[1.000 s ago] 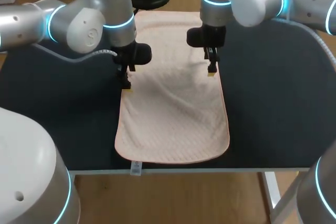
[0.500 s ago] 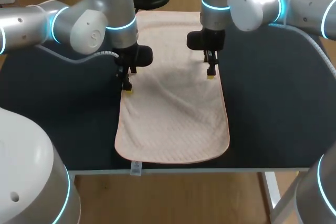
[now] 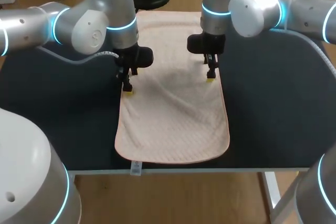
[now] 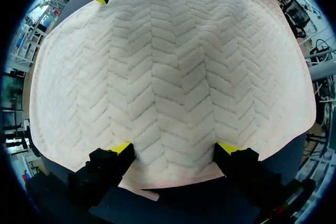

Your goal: Fold the towel

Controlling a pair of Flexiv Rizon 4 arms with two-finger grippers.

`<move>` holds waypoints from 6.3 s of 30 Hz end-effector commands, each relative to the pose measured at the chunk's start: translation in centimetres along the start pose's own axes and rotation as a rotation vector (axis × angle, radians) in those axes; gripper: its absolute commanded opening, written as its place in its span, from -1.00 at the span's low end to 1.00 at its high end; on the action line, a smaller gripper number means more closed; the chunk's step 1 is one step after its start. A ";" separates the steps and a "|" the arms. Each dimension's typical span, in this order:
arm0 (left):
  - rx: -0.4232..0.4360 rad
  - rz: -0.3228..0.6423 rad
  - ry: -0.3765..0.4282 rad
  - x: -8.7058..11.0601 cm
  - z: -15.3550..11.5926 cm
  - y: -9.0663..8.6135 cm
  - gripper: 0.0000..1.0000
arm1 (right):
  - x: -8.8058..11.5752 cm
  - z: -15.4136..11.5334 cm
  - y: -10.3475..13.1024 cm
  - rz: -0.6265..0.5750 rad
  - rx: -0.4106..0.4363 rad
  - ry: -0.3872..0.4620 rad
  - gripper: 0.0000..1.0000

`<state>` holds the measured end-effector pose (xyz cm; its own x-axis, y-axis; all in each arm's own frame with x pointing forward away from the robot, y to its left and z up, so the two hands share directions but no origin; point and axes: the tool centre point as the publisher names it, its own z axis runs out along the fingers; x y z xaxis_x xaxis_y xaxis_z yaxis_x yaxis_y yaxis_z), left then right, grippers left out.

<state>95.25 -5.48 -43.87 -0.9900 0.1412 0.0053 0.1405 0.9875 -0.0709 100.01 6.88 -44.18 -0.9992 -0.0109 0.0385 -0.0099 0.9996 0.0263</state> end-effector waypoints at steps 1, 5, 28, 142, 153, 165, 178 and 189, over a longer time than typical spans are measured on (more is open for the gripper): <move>0.000 -0.003 0.020 -0.6 0.6 0.1 1.00 | 0.0 0.1 -0.1 0.000 -0.004 0.001 1.00; -0.004 -0.010 0.024 -0.6 0.7 0.1 0.04 | 0.0 0.2 -0.2 0.003 -0.002 0.000 1.00; 0.005 -0.017 -0.023 0.2 -1.0 0.2 -1.00 | 0.9 -0.9 -0.3 0.038 0.017 -0.025 -1.00; -0.065 -0.182 -0.590 -21.3 -33.3 -4.0 -1.00 | -23.0 -36.0 -1.4 -0.131 0.062 -0.512 -1.00; -0.030 -0.130 -0.544 -15.1 -27.3 -3.5 -1.00 | -17.0 -32.1 -1.8 -0.140 0.042 -0.480 -1.00; -0.017 -0.115 -0.503 -7.9 -23.9 -2.6 -1.00 | -10.5 -29.2 -2.1 -0.138 0.005 -0.494 -1.00; -0.039 -0.043 -0.504 -3.6 -22.2 -3.0 -1.00 | -5.2 -26.2 -2.3 -0.112 -0.037 -0.492 -1.00; -0.050 0.012 -0.419 -0.8 -18.2 -2.6 -1.00 | -3.0 -23.3 -1.7 -0.107 -0.060 -0.451 -1.00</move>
<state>96.22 -7.27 -24.78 -0.9058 0.1160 -0.4075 0.1307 0.9914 -0.0082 104.30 4.86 -20.45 -0.9173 -0.0902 -0.3878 -0.1215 0.9909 0.0571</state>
